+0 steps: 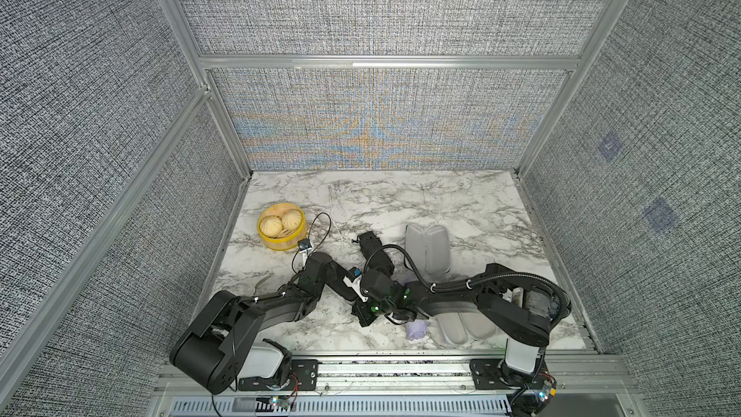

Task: Put umbrellas into zippered umbrella sleeves
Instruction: Zip the zipper on the umbrella sleeve.

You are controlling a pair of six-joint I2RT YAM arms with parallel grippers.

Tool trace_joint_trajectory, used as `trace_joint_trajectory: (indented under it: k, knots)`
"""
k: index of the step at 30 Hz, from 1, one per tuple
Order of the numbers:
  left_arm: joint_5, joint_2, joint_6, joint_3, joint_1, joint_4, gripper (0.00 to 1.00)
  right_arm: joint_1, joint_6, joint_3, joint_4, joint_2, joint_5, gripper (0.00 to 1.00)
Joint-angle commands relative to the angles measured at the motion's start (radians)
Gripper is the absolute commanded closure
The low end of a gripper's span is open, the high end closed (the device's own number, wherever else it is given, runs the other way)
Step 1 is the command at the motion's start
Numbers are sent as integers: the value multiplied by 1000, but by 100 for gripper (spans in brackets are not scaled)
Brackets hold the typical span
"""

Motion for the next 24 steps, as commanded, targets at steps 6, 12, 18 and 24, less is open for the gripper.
trace_joint_trajectory:
  k: [6, 12, 18, 24]
  knots:
    - [170, -105, -29, -60, -5, -200, 75, 1, 21, 102, 54, 55, -41, 100]
    - [176, -197, -36, -103, -6, -243, 76, 1, 15, 148, 42, 76, -45, 100]
    - [206, -284, -43, -127, -13, -277, 76, -21, 0, 172, 17, 83, -63, 100]
    - [183, -444, -40, -152, -13, -387, 72, -63, -91, 90, -97, 21, -65, 100]
